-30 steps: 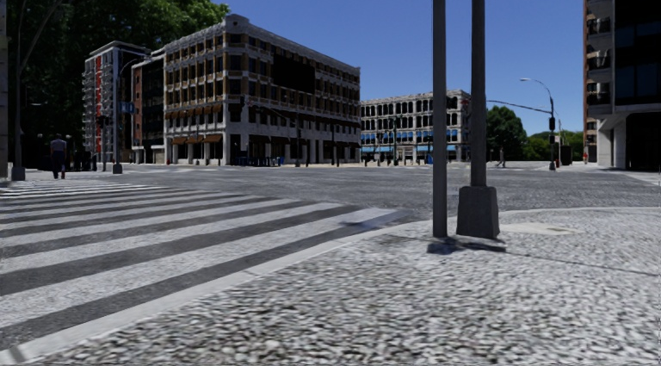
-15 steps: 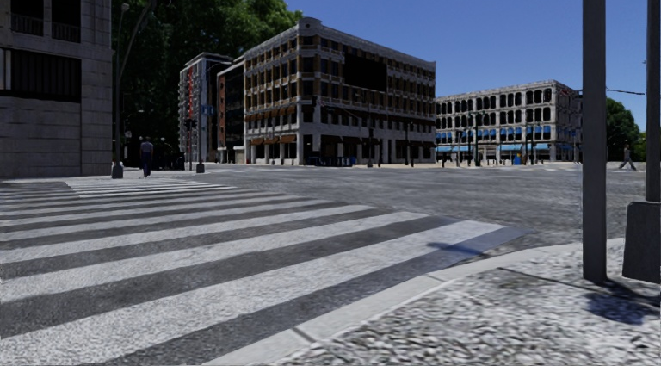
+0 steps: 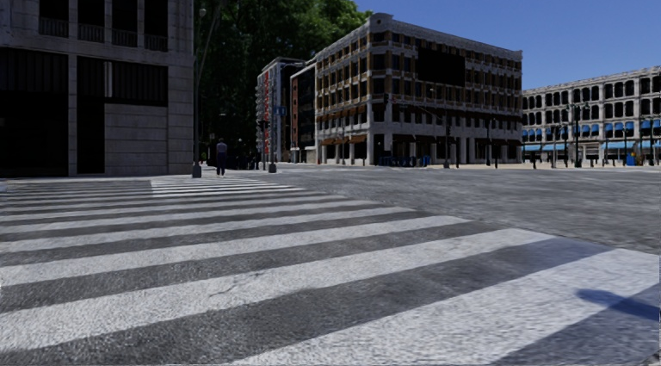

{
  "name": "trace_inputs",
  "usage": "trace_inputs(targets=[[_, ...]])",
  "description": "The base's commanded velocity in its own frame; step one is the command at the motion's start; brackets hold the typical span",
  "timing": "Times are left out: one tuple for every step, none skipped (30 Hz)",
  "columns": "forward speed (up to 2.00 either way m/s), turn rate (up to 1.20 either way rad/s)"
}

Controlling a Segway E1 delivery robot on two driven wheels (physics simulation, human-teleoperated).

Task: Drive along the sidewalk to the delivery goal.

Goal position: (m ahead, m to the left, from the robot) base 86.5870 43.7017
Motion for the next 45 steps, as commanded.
trace_inputs(targets=[[1.76,0.53],[1.76,0.53],[1.76,0.53],[1.76,0.53],[1.76,0.53],[1.76,0.53],[1.76,0.53],[1.76,0.49],[1.76,0.4],[1.76,0.38],[1.76,0.38],[1.76,0.37],[1.76,0.37],[1.76,0.37],[1.76,0.37],[1.76,0.39],[1.76,0.4],[1.76,0.43],[1.76,0.43],[1.76,0.49],[1.76,0.51],[1.76,0.51],[1.76,0.51],[1.76,0.51],[1.76,0.51],[1.76,0.51],[1.76,0.52],[1.76,0.52],[1.76,0.46],[1.76,0.43],[1.76,0.43],[1.76,0.43],[1.76,0.43],[1.76,0.43],[1.76,0.42],[1.76,0.42],[1.76,0.42],[1.76,0.42],[1.76,0.42],[1.76,0.41],[1.76,0.41],[1.77,0.25],[1.77,0.03],[1.77,0.0],[1.77,0.0]])
